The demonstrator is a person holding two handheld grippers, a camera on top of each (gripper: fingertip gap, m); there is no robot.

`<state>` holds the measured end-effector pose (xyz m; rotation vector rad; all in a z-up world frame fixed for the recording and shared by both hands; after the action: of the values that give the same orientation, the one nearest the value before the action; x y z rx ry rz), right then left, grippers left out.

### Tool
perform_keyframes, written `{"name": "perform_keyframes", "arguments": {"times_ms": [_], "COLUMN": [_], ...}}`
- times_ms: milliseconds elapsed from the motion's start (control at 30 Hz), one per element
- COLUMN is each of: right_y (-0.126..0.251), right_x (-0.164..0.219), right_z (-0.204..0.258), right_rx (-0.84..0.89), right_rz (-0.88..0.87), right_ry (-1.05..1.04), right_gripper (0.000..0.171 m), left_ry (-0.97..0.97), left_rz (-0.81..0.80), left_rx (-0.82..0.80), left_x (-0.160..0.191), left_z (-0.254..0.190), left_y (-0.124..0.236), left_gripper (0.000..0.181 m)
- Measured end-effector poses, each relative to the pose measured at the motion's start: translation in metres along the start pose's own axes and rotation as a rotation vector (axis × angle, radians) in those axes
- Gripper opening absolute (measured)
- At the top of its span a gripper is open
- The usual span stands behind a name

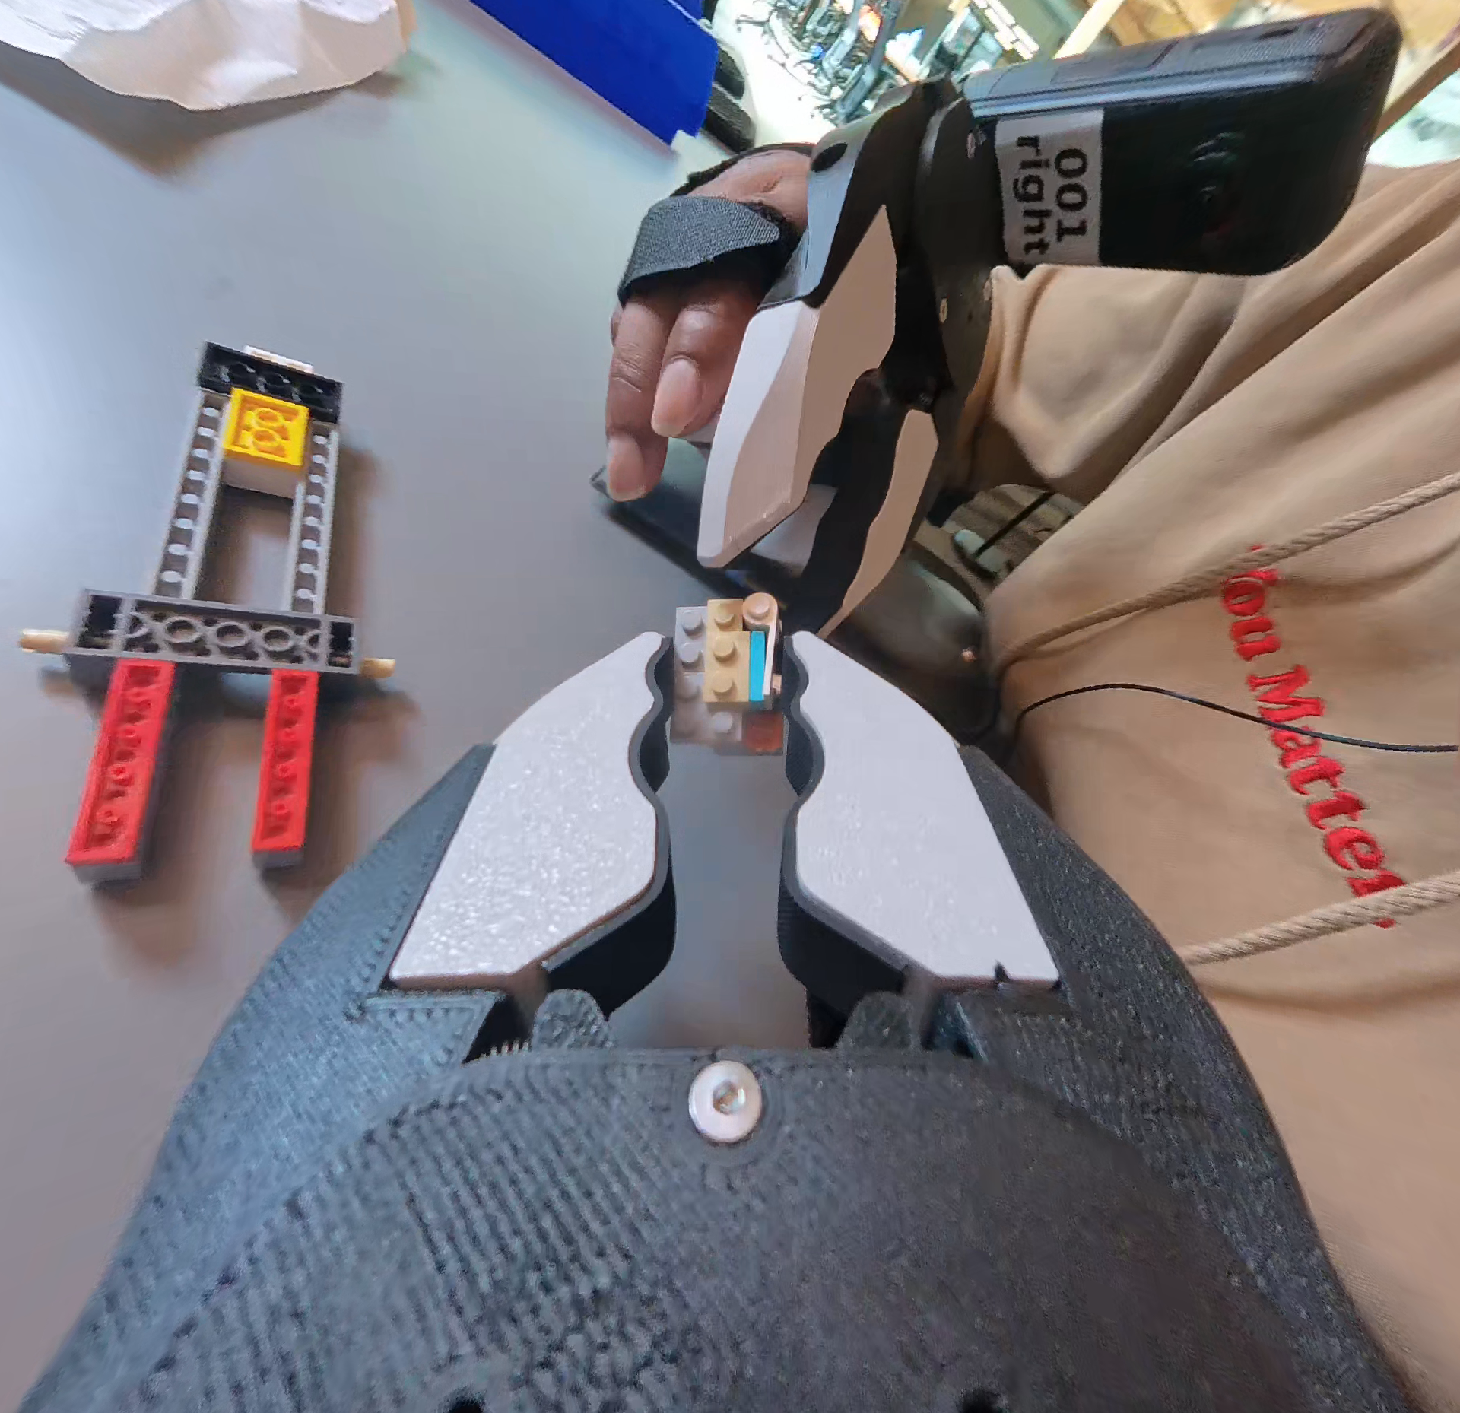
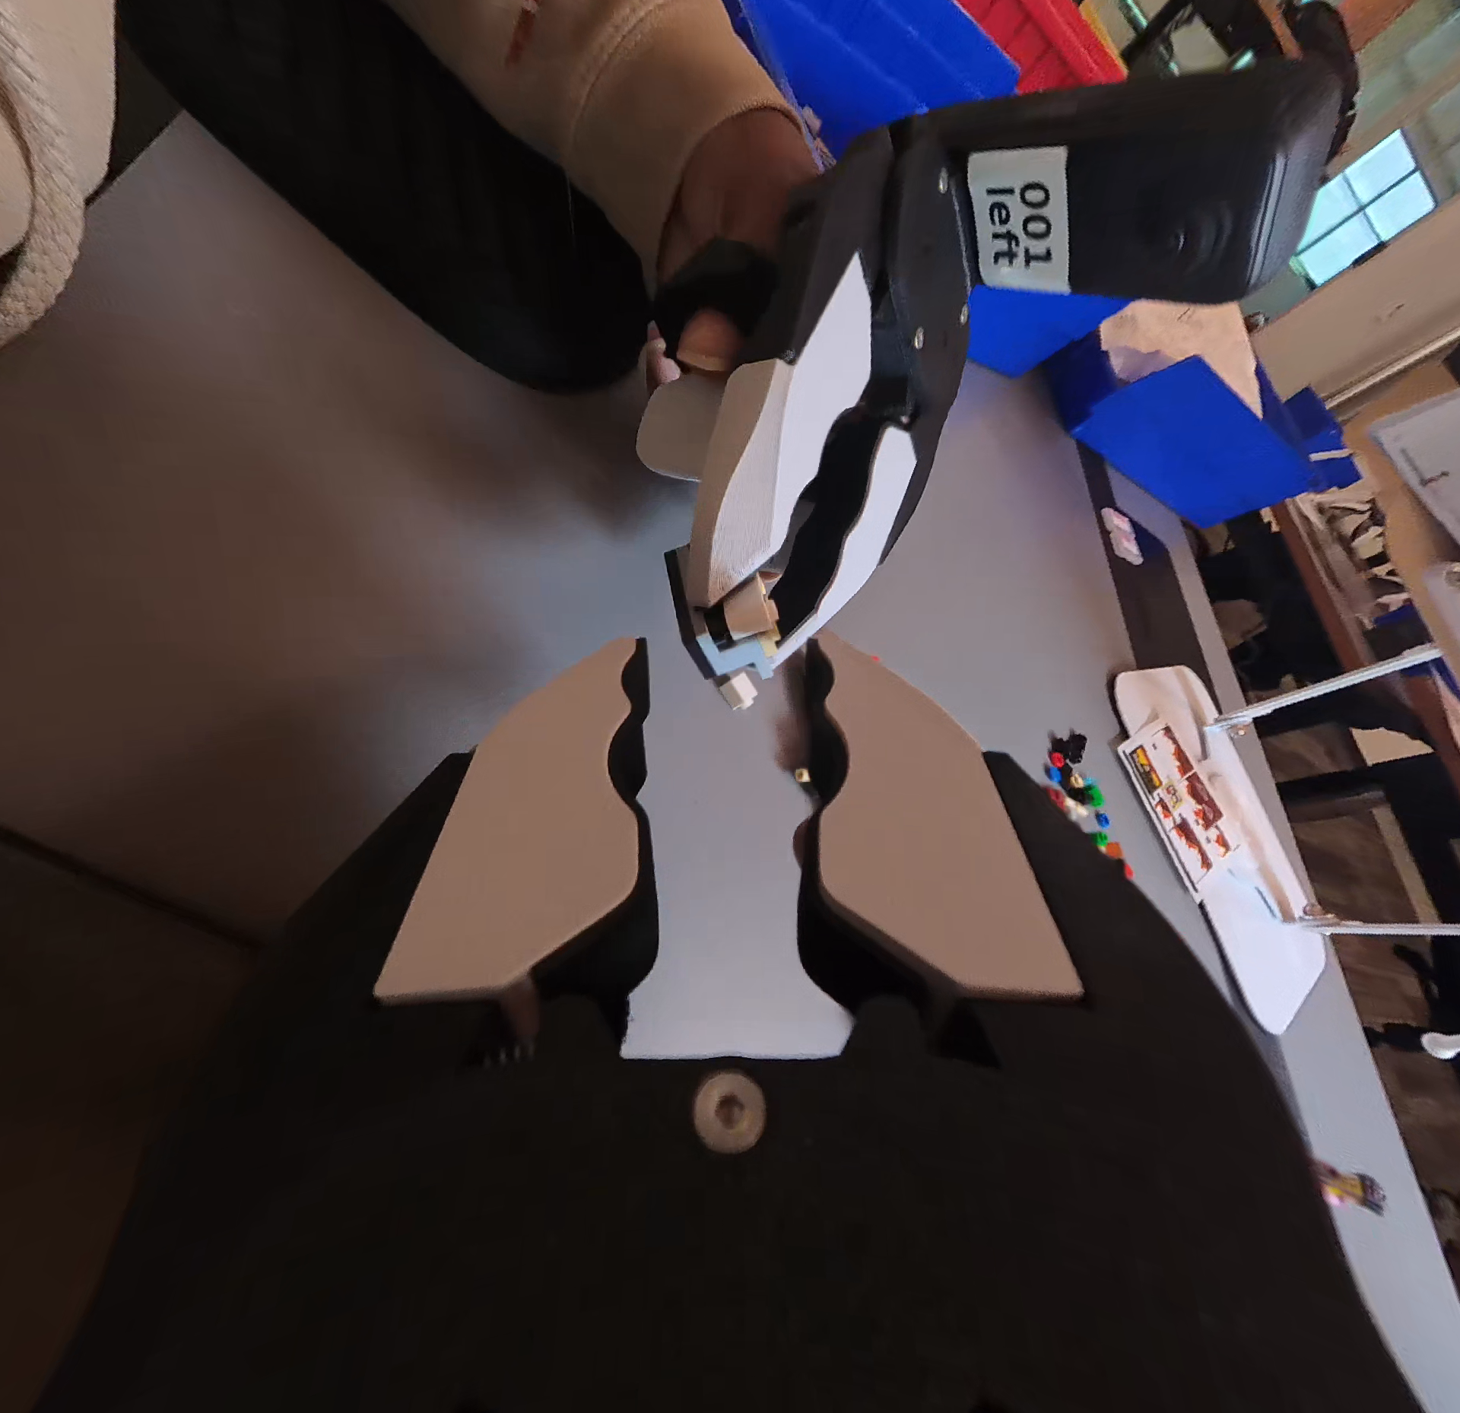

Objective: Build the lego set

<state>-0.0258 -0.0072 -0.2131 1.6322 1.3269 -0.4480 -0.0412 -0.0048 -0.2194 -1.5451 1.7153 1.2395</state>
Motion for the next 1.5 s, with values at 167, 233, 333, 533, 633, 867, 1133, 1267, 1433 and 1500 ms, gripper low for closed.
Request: {"name": "perform_keyframes", "arguments": {"times_ms": [167,233,333,533,633,867,1133,1267,1433,1500], "right_y": [-0.001,-0.003,-0.002,-0.003,0.001,0.004,0.006,0.007,0.009,0.011], "right_x": [-0.012,-0.012,-0.014,-0.007,-0.004,-0.001,-0.007,-0.008,-0.01,-0.013], "right_z": [0.009,0.01,0.012,0.006,-0.005,-0.02,-0.015,-0.013,-0.019,-0.02], "right_rx": [-0.015,-0.008,-0.008,-0.05,-0.042,-0.052,-0.088,-0.101,-0.041,-0.019], "right_rz": [-0.045,-0.039,-0.041,-0.032,-0.07,-0.111,-0.127,-0.128,-0.176,-0.208], "right_ry": [0.032,0.057,0.063,-0.112,-0.221,-0.426,-0.426,-0.413,-0.365,-0.33], "right_gripper": [0.03,0.025,0.024,0.023,0.023,0.023,0.022,0.022,0.022,0.022], "left_ry": [0.088,0.119,0.154,0.096,-0.058,-0.484,-0.61,-0.631,-0.728,-0.765], "left_rz": [-0.004,-0.003,-0.005,-0.047,-0.08,-0.007,0.042,0.044,0.005,-0.03], "left_rx": [0.101,0.137,0.16,0.108,0.02,-0.304,-0.331,-0.328,-0.392,-0.425], "left_x": [0.001,0.001,0.002,-0.003,-0.013,-0.015,-0.016,-0.016,-0.021,-0.026], "left_z": [-0.012,-0.016,-0.018,-0.012,-0.01,0.003,-0.004,-0.007,-0.005,-0.005], "left_y": [-0.004,-0.005,-0.005,-0.002,0.004,0.001,0.002,0.001,0.003,0.006], "left_gripper": [0.026,0.026,0.026,0.031,0.042,0.025,0.022,0.022,0.022,0.029]}}
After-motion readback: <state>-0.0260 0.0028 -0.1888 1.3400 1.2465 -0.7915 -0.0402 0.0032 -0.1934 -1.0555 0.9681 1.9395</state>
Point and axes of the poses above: each gripper's, where its closed fingertips meet, y back along the fingers, x out of its underside, z = x × y across the jaws, the point moved 1 cm from there along y, back along the fingers, and after that the axes turned 5 degrees about -y, right-handed, at the moved point
